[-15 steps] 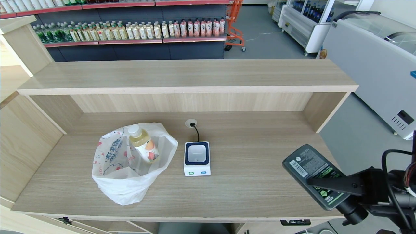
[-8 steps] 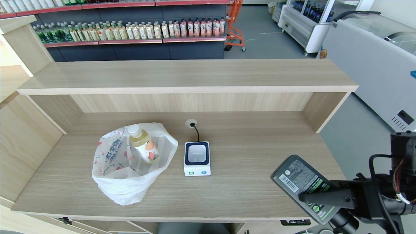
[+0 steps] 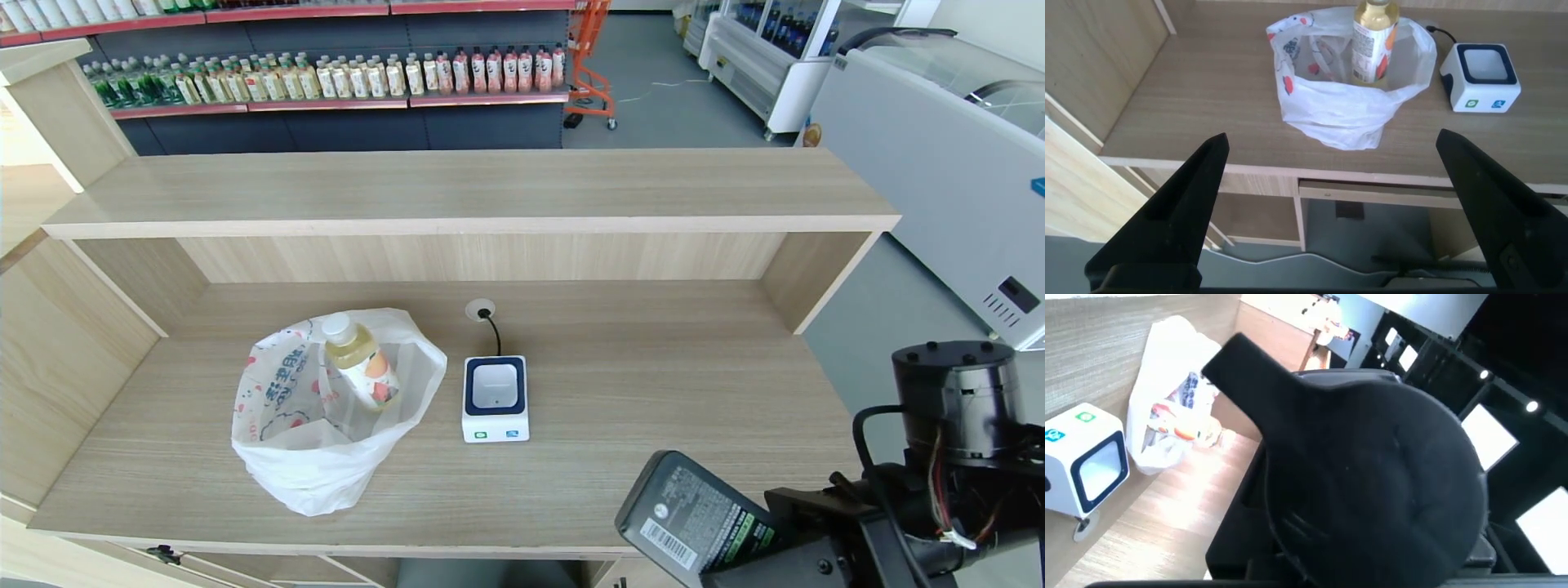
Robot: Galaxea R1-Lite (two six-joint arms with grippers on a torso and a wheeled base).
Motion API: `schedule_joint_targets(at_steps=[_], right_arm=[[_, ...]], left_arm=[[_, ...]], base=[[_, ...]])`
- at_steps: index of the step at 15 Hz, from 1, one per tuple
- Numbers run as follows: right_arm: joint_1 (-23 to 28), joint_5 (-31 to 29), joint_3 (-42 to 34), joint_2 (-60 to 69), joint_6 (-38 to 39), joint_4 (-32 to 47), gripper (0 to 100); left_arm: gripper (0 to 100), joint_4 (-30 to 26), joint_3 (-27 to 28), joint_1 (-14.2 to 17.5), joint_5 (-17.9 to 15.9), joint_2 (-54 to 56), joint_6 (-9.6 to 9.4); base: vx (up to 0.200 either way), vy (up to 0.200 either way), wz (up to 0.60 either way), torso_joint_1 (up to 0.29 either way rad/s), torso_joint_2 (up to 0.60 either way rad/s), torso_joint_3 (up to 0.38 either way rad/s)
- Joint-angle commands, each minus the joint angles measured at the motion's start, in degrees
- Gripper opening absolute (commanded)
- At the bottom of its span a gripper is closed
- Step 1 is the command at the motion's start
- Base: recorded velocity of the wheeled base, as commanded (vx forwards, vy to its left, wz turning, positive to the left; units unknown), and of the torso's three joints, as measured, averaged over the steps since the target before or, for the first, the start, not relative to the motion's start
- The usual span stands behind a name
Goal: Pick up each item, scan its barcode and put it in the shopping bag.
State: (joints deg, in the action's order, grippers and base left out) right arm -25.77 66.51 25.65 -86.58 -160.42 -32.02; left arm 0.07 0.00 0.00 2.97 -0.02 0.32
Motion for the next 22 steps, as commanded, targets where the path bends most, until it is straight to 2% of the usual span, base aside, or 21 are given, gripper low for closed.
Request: schedule_joint_targets(at_steps=[1, 11, 19, 22], right_arm=[[-0.33, 0.11, -0.78, 0.01, -2.45, 0.03, 0], [-0.16, 0.11, 0.37, -5.53, -1.13, -0.14, 0], [-0.60, 0.20, 5.20, -10.10, -0.16, -0.49, 0], [-2.62, 0.20, 8.63, -12.65, -0.16, -0.58, 0]], left_arm=[[100, 0.01, 0.00, 0.00, 0.01, 0.02, 0.03], [100, 0.01, 0.00, 0.00, 0.01, 0.02, 0.03], [100, 0.01, 0.00, 0.00, 0.01, 0.02, 0.03], [100, 0.01, 0.00, 0.00, 0.01, 0.02, 0.03]], base=[[0.000, 0.000, 0.00, 0.000, 0.00, 0.000], [0.000, 0.000, 0.00, 0.000, 0.00, 0.000], [0.000, 0.000, 0.00, 0.000, 0.00, 0.000], [0.000, 0.000, 0.00, 0.000, 0.00, 0.000]])
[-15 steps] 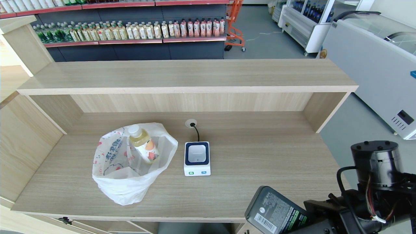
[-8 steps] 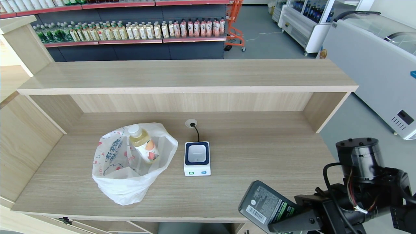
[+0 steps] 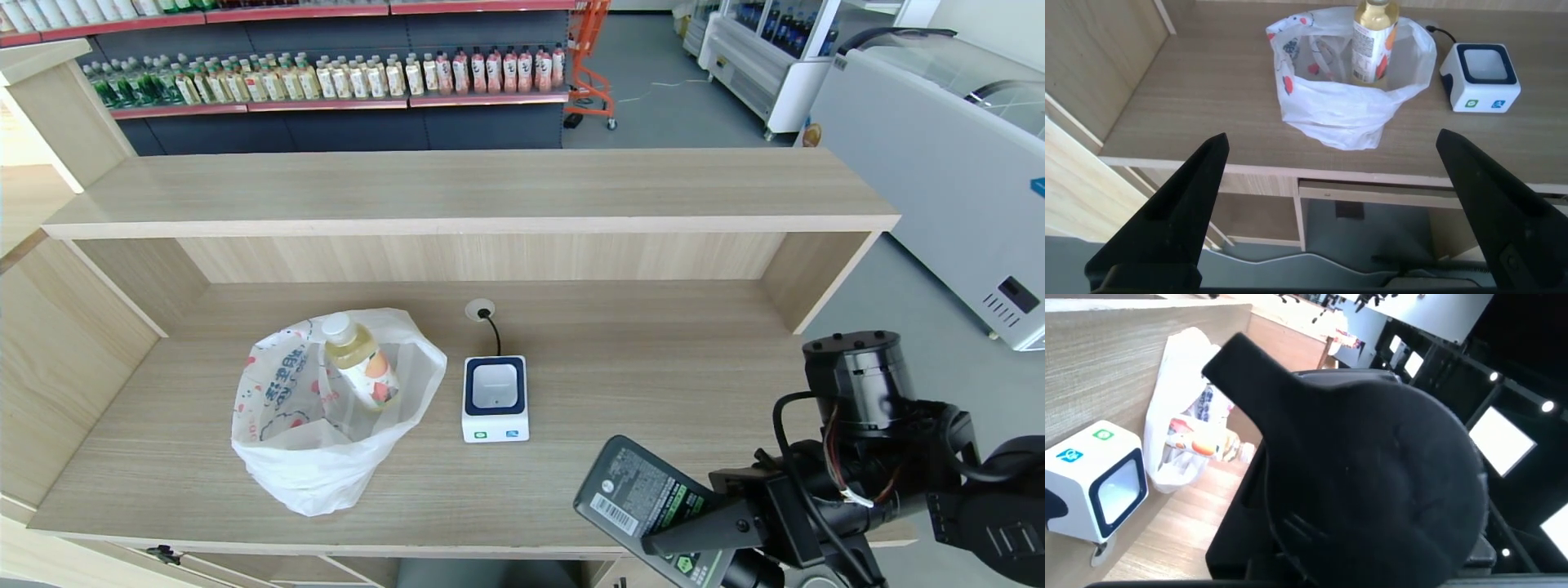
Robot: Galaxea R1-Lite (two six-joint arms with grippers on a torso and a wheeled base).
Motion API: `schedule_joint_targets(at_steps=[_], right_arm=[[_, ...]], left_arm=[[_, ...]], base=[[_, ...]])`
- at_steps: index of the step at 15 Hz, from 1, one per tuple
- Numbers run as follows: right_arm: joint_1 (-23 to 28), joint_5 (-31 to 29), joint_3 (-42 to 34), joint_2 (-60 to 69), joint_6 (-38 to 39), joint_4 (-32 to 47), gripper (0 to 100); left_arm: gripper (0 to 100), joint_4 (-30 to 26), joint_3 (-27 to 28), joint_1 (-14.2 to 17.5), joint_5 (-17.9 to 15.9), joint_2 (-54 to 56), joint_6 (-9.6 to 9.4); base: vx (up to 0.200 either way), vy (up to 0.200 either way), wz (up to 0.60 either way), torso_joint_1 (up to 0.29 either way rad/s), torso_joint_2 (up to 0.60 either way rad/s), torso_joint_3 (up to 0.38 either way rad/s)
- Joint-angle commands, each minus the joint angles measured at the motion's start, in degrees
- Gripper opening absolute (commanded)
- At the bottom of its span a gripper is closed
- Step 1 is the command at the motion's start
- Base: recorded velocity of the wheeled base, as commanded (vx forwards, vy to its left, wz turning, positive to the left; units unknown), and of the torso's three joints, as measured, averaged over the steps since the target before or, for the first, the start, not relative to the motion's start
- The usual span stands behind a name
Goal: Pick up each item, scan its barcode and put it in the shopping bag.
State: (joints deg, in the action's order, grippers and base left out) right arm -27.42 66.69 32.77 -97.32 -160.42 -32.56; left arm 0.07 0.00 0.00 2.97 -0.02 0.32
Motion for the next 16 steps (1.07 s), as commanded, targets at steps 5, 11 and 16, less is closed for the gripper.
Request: schedule_joint_targets(at_steps=[5, 11, 16], right_arm=[[-4.40, 0.01, 4.23, -4.28, 0.72, -0.05, 0], [-4.14, 0.01, 4.23, -4.28, 0.72, -0.05, 0], [-3.96, 0.01, 4.32, -4.11, 0.81, -0.05, 0]], left_arm=[[100, 0.01, 0.00, 0.00, 0.01, 0.02, 0.03], [100, 0.01, 0.00, 0.00, 0.01, 0.02, 0.03], [100, 0.01, 0.00, 0.00, 0.01, 0.02, 0.03]], base=[[0.000, 0.000, 0.00, 0.000, 0.00, 0.000], [0.000, 0.000, 0.00, 0.000, 0.00, 0.000], [0.000, 0.000, 0.00, 0.000, 0.00, 0.000]])
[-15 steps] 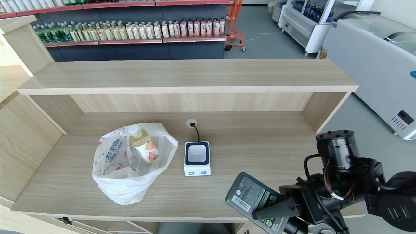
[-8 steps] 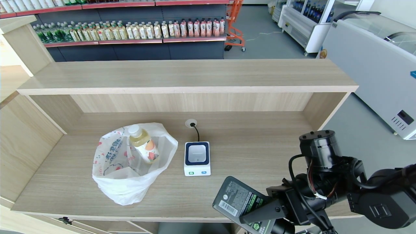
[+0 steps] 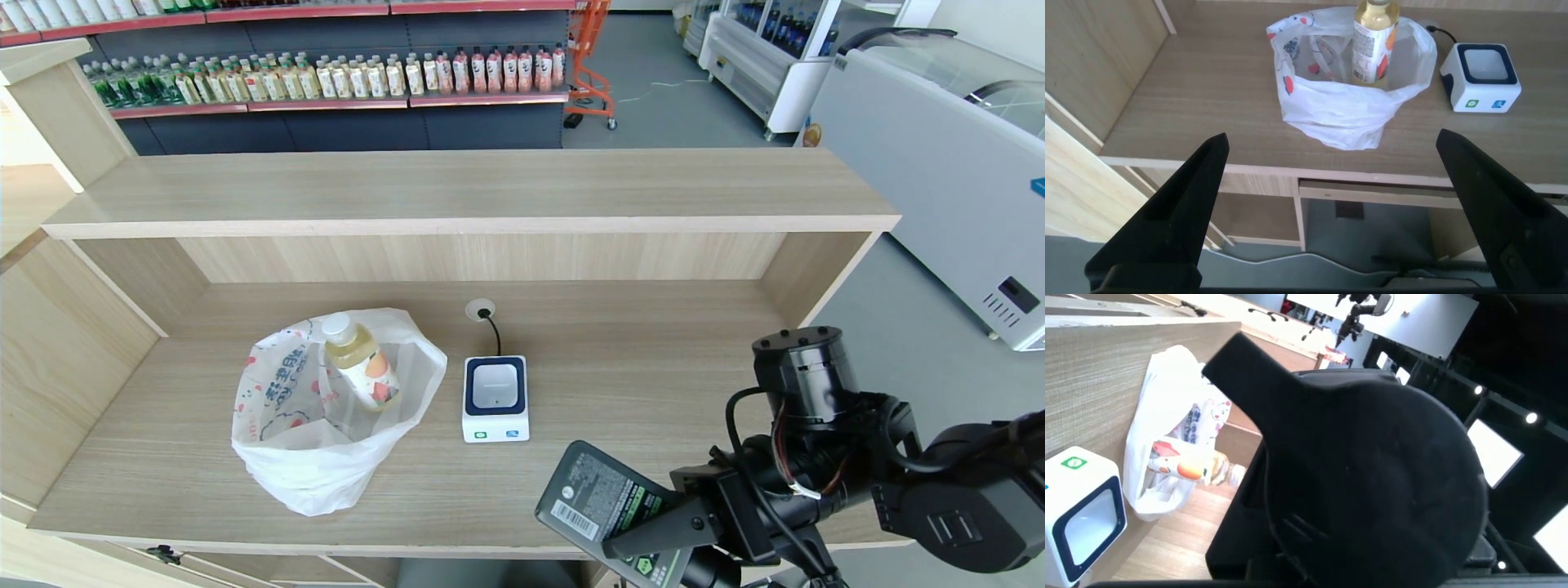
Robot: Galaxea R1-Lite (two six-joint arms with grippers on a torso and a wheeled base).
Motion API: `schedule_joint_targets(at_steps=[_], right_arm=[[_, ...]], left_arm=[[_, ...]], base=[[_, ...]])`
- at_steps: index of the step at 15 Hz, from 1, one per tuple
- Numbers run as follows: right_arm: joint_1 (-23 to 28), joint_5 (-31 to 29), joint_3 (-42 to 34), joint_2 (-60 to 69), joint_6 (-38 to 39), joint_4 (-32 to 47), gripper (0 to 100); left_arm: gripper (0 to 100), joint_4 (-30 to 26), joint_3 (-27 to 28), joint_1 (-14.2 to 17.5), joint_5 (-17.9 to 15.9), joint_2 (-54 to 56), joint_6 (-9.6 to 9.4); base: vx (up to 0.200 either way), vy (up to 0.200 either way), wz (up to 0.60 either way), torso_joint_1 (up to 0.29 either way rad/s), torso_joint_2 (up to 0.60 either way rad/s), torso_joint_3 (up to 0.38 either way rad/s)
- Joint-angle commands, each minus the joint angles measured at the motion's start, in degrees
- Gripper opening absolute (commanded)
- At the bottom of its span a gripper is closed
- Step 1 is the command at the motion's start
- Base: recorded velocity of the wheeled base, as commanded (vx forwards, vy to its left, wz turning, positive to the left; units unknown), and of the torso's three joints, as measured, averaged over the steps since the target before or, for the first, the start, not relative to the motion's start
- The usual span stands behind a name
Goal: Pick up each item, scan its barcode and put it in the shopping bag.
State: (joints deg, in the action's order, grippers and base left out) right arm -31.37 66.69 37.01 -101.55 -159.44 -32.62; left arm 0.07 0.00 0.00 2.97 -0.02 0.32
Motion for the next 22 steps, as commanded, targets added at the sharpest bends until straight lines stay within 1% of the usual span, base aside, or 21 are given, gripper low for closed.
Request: schedule_joint_targets(at_steps=[1, 7, 8, 9, 11, 12, 13, 14, 15, 16, 17, 18, 19, 20, 21, 22], right_arm=[[-0.01, 0.01, 0.25, 0.12, 0.18, 0.01, 0], [0.60, 0.01, 0.34, 1.44, 0.97, 0.01, 0], [0.69, 0.01, 0.43, 2.58, 2.12, 0.10, 0], [0.96, -0.07, 0.61, 3.90, 5.54, 0.01, 0], [2.54, -1.30, 0.43, 5.40, 19.96, 0.10, 0], [5.61, -8.25, -1.41, 6.71, 33.41, 0.54, 0], [7.81, -15.02, -3.96, 9.61, 44.74, -0.07, 0], [10.98, -20.64, -7.13, 15.68, 54.59, -0.69, 0], [13.79, -25.74, -9.50, 19.99, 61.97, -0.69, 0], [14.14, -26.97, -11.35, 23.59, 75.51, 0.63, 0], [13.52, -27.06, -10.20, 24.64, 86.84, 0.63, 0], [12.65, -27.41, -7.57, 25.52, 99.85, 0.45, 0], [13.17, -31.10, -3.44, 26.14, 117.69, 0.89, 0], [14.05, -41.03, -2.03, 25.43, 129.12, 0.63, 0], [13.44, -48.68, -2.21, 24.99, 145.38, 0.54, 0], [13.17, -50.52, -2.21, 24.56, 161.46, 0.72, 0]], left_arm=[[100, 0.01, 0.00, 0.00, 0.01, 0.02, 0.03], [100, 0.01, 0.00, 0.00, 0.01, 0.02, 0.03], [100, 0.01, 0.00, 0.00, 0.01, 0.02, 0.03], [100, 0.01, 0.00, 0.00, 0.01, 0.02, 0.03], [100, 0.01, 0.00, 0.00, 0.01, 0.02, 0.03], [100, 0.01, 0.00, 0.00, 0.10, 0.02, 0.03], [100, 0.01, 0.00, 0.00, 0.01, 0.02, 0.03], [100, 0.01, 0.00, 0.00, 0.01, 0.02, 0.03], [100, 0.01, 0.00, 0.00, 0.01, 0.02, 0.03], [100, 0.01, 0.00, 0.00, 0.01, 0.02, 0.03], [100, 0.01, 0.00, 0.00, 0.01, 0.02, -0.05], [100, 0.01, 0.00, 0.00, 0.01, 0.02, 0.03], [100, 0.01, 0.00, 0.00, 0.01, 0.02, 0.03], [100, 0.01, 0.00, 0.00, 0.01, 0.02, 0.03], [100, 0.01, 0.00, 0.00, 0.01, 0.02, 0.03], [100, 0.01, 0.00, 0.00, 0.01, 0.02, 0.03]], base=[[0.000, 0.000, 0.00, 0.000, 0.00, 0.000], [0.000, 0.000, 0.00, 0.000, 0.00, 0.000], [0.000, 0.000, 0.00, 0.000, 0.00, 0.000], [0.000, 0.000, 0.00, 0.000, 0.00, 0.000], [0.000, 0.000, 0.00, 0.000, 0.00, 0.000], [0.000, 0.000, 0.00, 0.000, 0.00, 0.000], [0.000, 0.000, 0.00, 0.000, 0.00, 0.000], [0.000, 0.000, 0.00, 0.000, 0.00, 0.000], [0.000, 0.000, 0.00, 0.000, 0.00, 0.000], [0.000, 0.000, 0.00, 0.000, 0.00, 0.000], [0.000, 0.000, 0.00, 0.000, 0.00, 0.000], [0.000, 0.000, 0.00, 0.000, 0.00, 0.000], [0.000, 0.000, 0.00, 0.000, 0.00, 0.000], [0.000, 0.000, 0.00, 0.000, 0.00, 0.000], [0.000, 0.000, 0.00, 0.000, 0.00, 0.000], [0.000, 0.000, 0.00, 0.000, 0.00, 0.000]])
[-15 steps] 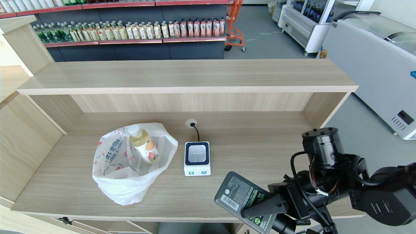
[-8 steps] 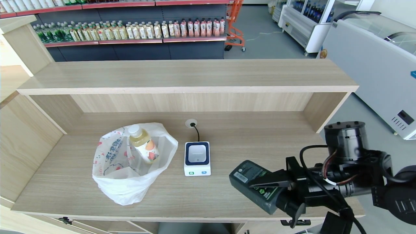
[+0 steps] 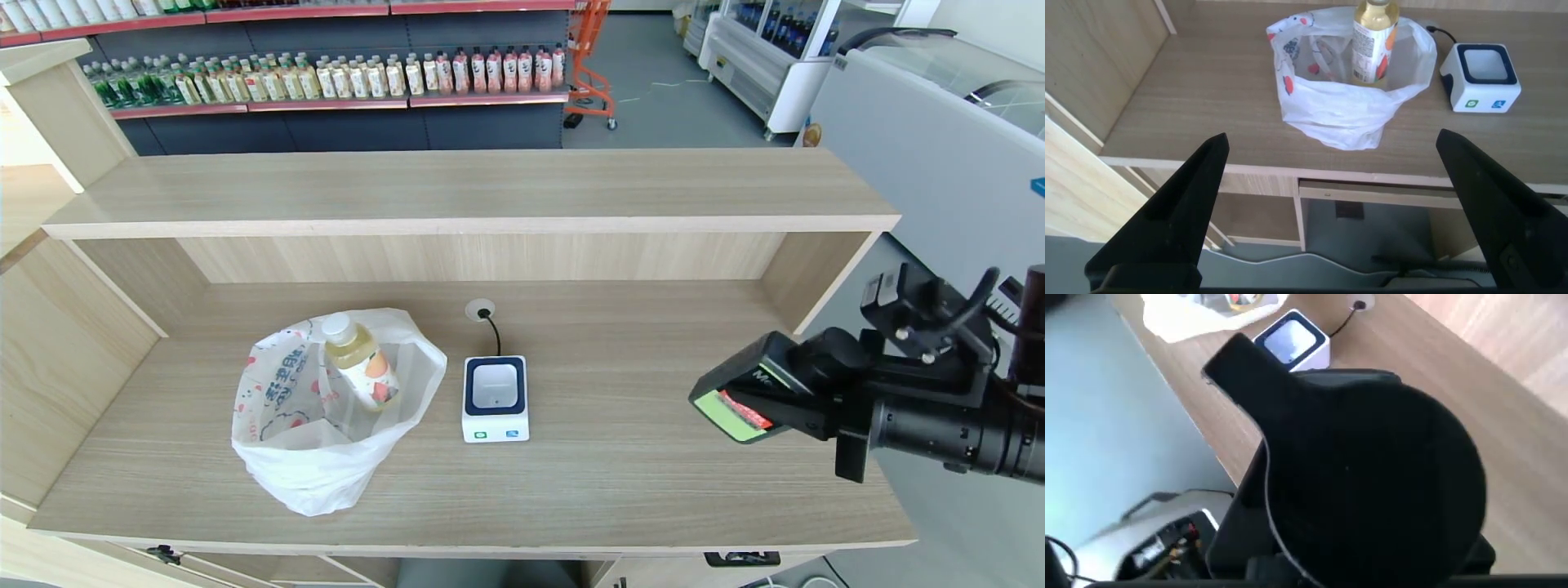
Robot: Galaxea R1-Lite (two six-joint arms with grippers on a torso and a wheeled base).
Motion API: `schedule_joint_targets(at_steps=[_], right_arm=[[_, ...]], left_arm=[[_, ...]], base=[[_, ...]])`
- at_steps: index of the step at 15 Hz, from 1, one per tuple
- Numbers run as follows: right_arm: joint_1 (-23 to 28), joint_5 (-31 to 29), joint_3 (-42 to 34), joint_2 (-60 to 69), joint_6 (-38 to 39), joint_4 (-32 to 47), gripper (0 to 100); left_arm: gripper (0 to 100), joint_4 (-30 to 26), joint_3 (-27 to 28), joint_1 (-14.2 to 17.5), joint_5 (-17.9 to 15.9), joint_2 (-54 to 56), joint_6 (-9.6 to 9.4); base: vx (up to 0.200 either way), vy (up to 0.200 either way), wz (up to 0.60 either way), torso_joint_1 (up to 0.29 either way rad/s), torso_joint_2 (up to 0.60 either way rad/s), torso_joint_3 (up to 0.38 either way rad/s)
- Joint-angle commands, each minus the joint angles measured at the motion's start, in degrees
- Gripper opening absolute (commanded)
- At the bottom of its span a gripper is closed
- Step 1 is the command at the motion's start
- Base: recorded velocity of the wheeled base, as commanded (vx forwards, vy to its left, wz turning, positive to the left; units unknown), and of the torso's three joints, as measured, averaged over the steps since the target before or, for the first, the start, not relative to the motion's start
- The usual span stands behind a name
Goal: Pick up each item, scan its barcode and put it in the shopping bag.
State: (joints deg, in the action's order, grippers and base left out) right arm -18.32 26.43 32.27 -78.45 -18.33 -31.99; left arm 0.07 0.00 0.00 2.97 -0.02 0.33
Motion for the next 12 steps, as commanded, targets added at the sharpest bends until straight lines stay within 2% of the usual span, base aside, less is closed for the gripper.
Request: schedule_joint_targets(at_steps=[1, 3, 5, 7, 9, 12], right_arm=[[0.22, -11.14, 2.62, 1.19, 31.43, -0.09, 0], [0.22, -10.87, 3.06, 1.28, 46.64, -0.27, 0], [-0.84, -10.61, 2.27, 1.63, 53.40, -0.27, 0], [-2.51, -10.43, 2.10, 0.49, 54.19, -0.62, 0], [-2.51, -10.35, 2.01, -1.97, 54.19, -3.87, 0], [-2.51, -9.29, 1.75, -3.20, 54.02, -4.66, 0]], left_arm=[[100, 0.01, 0.00, 0.00, 0.01, 0.02, 0.02], [100, 0.01, 0.00, 0.00, 0.01, 0.02, 0.02], [100, 0.01, 0.00, 0.00, 0.01, 0.02, 0.02], [100, 0.01, 0.00, 0.00, 0.01, 0.02, 0.02], [100, 0.01, 0.00, 0.00, 0.01, 0.02, 0.02], [100, 0.01, 0.00, 0.00, 0.01, 0.02, 0.02]], base=[[0.000, 0.000, 0.00, 0.000, 0.00, 0.000], [0.000, 0.000, 0.00, 0.000, 0.00, 0.000], [0.000, 0.000, 0.00, 0.000, 0.00, 0.000], [0.000, 0.000, 0.00, 0.000, 0.00, 0.000], [0.000, 0.000, 0.00, 0.000, 0.00, 0.000], [0.000, 0.000, 0.00, 0.000, 0.00, 0.000]])
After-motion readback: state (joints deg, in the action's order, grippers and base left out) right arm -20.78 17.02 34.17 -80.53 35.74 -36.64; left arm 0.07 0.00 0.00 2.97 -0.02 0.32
